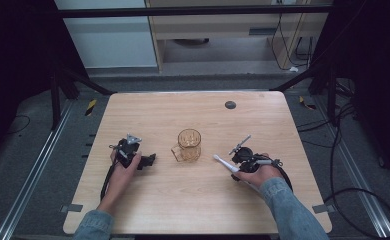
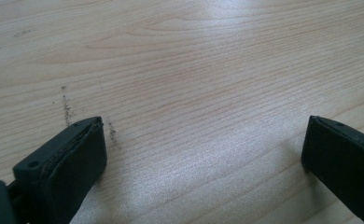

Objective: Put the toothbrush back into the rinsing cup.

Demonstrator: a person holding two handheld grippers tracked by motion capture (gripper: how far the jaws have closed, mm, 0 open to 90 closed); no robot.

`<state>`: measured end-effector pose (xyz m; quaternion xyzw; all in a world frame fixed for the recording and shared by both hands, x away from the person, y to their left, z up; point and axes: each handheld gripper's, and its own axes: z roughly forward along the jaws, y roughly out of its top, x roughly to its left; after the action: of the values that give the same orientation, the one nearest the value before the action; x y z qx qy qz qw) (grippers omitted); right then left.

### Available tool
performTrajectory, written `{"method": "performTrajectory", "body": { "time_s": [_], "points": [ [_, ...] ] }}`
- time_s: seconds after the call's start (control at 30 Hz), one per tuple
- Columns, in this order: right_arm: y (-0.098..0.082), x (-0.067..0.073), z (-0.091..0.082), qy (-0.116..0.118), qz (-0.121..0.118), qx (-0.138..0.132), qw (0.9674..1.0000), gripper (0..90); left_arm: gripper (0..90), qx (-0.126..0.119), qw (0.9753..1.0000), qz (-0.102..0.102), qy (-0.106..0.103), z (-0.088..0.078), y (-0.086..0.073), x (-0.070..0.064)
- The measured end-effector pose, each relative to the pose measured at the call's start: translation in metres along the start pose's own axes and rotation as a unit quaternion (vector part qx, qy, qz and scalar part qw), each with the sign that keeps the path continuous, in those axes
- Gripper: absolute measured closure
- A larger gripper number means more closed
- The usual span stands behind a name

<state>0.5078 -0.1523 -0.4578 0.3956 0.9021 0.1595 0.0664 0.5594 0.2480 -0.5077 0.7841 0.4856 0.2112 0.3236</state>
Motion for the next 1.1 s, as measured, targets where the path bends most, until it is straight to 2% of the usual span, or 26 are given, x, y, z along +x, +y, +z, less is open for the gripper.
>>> {"method": "performTrajectory", "body": {
  "time_s": [0.73, 0.87, 1.0, 1.1],
  "points": [
    [0.0, -0.005, 0.009, -0.003, -0.002, 0.021, 0.9998, 58.7, 0.0, 0.0, 1.0, 0.0, 0.0, 0.0, 0.0, 0.0],
    [0.001, -0.007, 0.01, -0.003, -0.01, 0.023, 0.9997, 60.4, 0.0, 0.0, 1.0, 0.0, 0.0, 0.0, 0.0, 0.0],
    [0.001, -0.006, 0.01, -0.003, -0.005, 0.026, 0.9996, 61.8, 0.0, 0.0, 1.0, 0.0, 0.0, 0.0, 0.0, 0.0],
    [0.002, -0.006, 0.012, -0.003, -0.01, 0.029, 0.9995, 63.1, 0.0, 0.0, 1.0, 0.0, 0.0, 0.0, 0.0, 0.0]
  ]
}}
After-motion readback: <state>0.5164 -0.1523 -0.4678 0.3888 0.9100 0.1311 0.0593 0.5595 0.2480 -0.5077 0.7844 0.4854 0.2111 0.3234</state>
